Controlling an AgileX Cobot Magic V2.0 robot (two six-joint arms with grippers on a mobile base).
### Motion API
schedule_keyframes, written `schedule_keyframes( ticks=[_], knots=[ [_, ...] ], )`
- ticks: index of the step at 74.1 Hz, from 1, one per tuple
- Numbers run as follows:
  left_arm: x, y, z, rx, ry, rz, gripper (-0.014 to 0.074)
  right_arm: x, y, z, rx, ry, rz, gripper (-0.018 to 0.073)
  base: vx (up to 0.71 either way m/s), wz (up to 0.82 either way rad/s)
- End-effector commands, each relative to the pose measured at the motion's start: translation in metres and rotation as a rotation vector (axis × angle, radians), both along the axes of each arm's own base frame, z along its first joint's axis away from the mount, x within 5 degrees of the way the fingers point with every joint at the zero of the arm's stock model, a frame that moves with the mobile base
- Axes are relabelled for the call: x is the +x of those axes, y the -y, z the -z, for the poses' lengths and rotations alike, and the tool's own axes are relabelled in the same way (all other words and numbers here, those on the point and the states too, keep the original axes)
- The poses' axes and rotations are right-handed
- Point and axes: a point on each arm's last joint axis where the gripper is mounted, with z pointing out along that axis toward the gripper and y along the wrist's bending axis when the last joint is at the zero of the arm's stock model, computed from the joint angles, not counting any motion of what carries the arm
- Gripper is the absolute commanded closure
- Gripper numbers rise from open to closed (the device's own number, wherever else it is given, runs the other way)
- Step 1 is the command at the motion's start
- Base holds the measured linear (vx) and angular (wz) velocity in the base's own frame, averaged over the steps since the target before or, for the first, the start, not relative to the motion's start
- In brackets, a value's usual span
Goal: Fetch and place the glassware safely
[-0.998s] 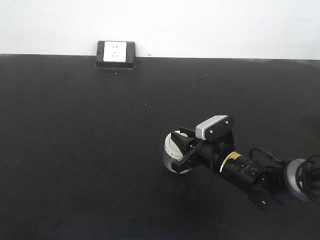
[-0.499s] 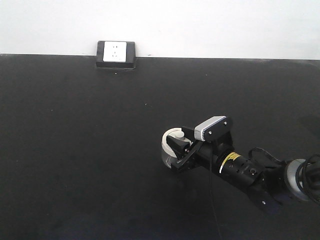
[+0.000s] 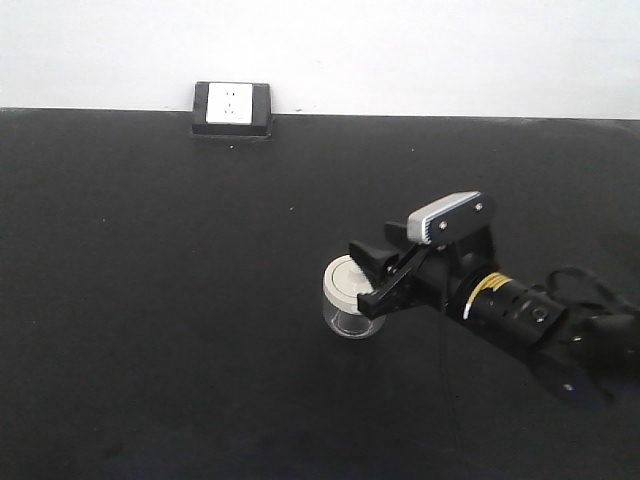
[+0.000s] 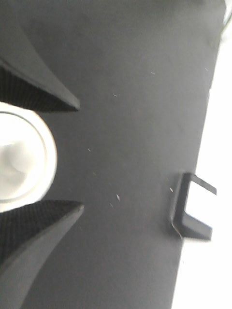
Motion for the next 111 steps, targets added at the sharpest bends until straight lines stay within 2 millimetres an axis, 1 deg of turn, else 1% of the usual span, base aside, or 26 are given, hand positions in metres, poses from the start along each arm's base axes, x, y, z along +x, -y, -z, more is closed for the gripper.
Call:
schedule_keyframes(
  ticks=[1, 7, 12, 23, 33, 34, 39, 42, 46, 47, 49, 54, 55, 57, 59, 60, 66, 74, 88, 99, 111],
  knots=[
    [0.001, 0.001, -0.014, -0.014, 0.079, 0.017, 0.0603, -0.009, 0.006, -0.045, 0.052, 0.098, 0.020, 0.0167, 0.00, 0.00],
    [0.001, 0.001, -0.014, -0.014, 0.079, 0.017, 0.0603, -0.019, 0.013, -0.062, 0.023, 0.094, 0.049, 0.0169, 0.00, 0.00],
    [0.001, 0.001, -0.014, -0.014, 0.079, 0.017, 0.0603, -0.031, 0.020, -0.080, 0.002, 0.101, 0.078, 0.0169, 0.00, 0.00],
    [0.001, 0.001, -0.014, -0.014, 0.079, 0.017, 0.0603, -0.057, 0.037, -0.107, -0.044, 0.091, 0.143, 0.0169, 0.00, 0.00],
    [0.001, 0.001, -0.014, -0.014, 0.079, 0.017, 0.0603, -0.081, 0.051, -0.128, -0.059, 0.104, 0.191, 0.0169, 0.00, 0.00],
    [0.001, 0.001, -0.014, -0.014, 0.079, 0.017, 0.0603, -0.085, 0.053, -0.131, -0.056, 0.112, 0.196, 0.0169, 0.00, 0.00],
    [0.001, 0.001, -0.014, -0.014, 0.079, 0.017, 0.0603, -0.101, 0.060, -0.139, -0.050, 0.136, 0.210, 0.0169, 0.00, 0.00],
    [0.001, 0.001, -0.014, -0.014, 0.079, 0.017, 0.0603, -0.110, 0.064, -0.140, -0.046, 0.152, 0.214, 0.0169, 0.00, 0.00],
    [0.001, 0.001, -0.014, -0.014, 0.079, 0.017, 0.0603, -0.124, 0.070, -0.139, -0.038, 0.175, 0.216, 0.0169, 0.00, 0.00],
    [0.001, 0.001, -0.014, -0.014, 0.079, 0.017, 0.0603, -0.127, 0.071, -0.136, -0.039, 0.173, 0.216, 0.0169, 0.00, 0.00],
    [0.001, 0.001, -0.014, -0.014, 0.079, 0.017, 0.0603, -0.135, 0.074, -0.137, -0.029, 0.192, 0.217, 0.0169, 0.00, 0.00],
    [0.001, 0.001, -0.014, -0.014, 0.079, 0.017, 0.0603, -0.151, 0.081, -0.131, -0.017, 0.207, 0.223, 0.0169, 0.00, 0.00],
    [0.001, 0.001, -0.014, -0.014, 0.079, 0.017, 0.0603, -0.157, 0.083, -0.133, -0.005, 0.224, 0.226, 0.0169, 0.00, 0.00],
    [0.001, 0.001, -0.014, -0.014, 0.079, 0.017, 0.0603, -0.161, 0.085, -0.128, -0.003, 0.214, 0.229, 0.0169, 0.00, 0.00],
    [0.001, 0.001, -0.014, -0.014, 0.079, 0.017, 0.0603, -0.171, 0.089, -0.127, 0.012, 0.230, 0.235, 0.0169, 0.00, 0.00],
    [0.001, 0.001, -0.014, -0.014, 0.079, 0.017, 0.0603, -0.170, 0.089, -0.125, 0.011, 0.222, 0.236, 0.0169, 0.00, 0.00],
    [0.001, 0.001, -0.014, -0.014, 0.079, 0.017, 0.0603, -0.193, 0.099, -0.121, 0.034, 0.250, 0.257, 0.0169, 0.00, 0.00],
    [0.001, 0.001, -0.014, -0.014, 0.079, 0.017, 0.0603, -0.213, 0.110, -0.112, 0.033, 0.246, 0.293, 0.0169, 0.00, 0.00],
    [0.001, 0.001, -0.014, -0.014, 0.079, 0.017, 0.0603, -0.237, 0.123, -0.091, 0.063, 0.196, 0.339, 0.0176, 0.00, 0.00],
    [0.001, 0.001, -0.014, -0.014, 0.079, 0.017, 0.0603, -0.252, 0.130, -0.092, 0.115, 0.259, 0.343, 0.0210, 0.00, 0.00],
    [0.001, 0.001, -0.014, -0.014, 0.079, 0.017, 0.0603, -0.256, 0.134, -0.085, 0.084, 0.215, 0.371, 0.0270, 0.00, 0.00]
  ],
)
